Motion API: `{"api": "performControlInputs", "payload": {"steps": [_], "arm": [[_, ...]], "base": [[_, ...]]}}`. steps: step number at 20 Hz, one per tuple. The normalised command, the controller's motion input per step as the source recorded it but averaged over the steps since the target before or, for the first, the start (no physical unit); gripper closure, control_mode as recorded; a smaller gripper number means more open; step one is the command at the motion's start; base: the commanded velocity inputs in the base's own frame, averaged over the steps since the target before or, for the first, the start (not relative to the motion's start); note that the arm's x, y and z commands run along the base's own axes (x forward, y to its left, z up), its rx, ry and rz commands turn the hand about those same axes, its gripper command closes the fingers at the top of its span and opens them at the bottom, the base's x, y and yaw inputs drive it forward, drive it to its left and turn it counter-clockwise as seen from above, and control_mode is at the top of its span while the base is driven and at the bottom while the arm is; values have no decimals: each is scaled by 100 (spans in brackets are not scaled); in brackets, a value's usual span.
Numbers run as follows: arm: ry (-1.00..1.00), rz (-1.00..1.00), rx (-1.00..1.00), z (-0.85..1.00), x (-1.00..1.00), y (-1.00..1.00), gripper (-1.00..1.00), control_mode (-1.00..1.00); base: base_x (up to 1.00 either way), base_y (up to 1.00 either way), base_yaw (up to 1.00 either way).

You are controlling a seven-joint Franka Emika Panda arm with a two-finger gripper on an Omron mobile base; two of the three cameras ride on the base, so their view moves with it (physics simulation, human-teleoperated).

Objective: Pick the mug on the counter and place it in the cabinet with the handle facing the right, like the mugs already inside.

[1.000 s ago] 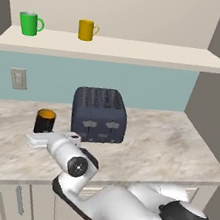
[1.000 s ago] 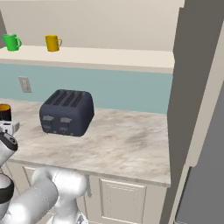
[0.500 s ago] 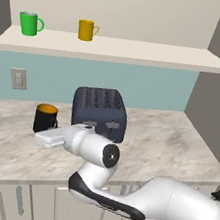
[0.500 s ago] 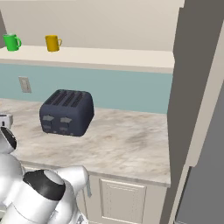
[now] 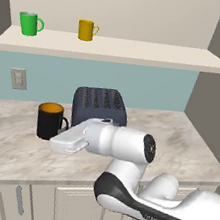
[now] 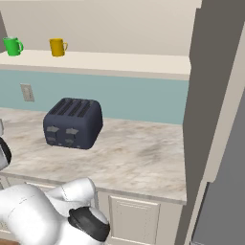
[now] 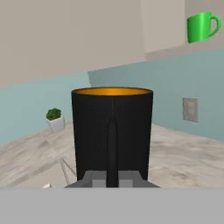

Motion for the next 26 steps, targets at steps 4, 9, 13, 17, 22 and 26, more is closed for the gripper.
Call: {"api": "performControlInputs", "payload": {"steps": [4,9,13,17,22,26], "arm": [[0,10,-9,70,-100,-20,100,-100],[1,7,-3,47,-75,-37,100,-100],[-5,0,0,0,-39,-12,100,-100],[-8,0,0,20,-49,-77,100,-100],[0,0,0,51,-45,-88,100,-100],[1,0,0,50,-41,-80,100,-100]], "base": [[0,0,0],[0,0,0],[0,0,0],[0,0,0],[0,0,0],[0,0,0]]}}
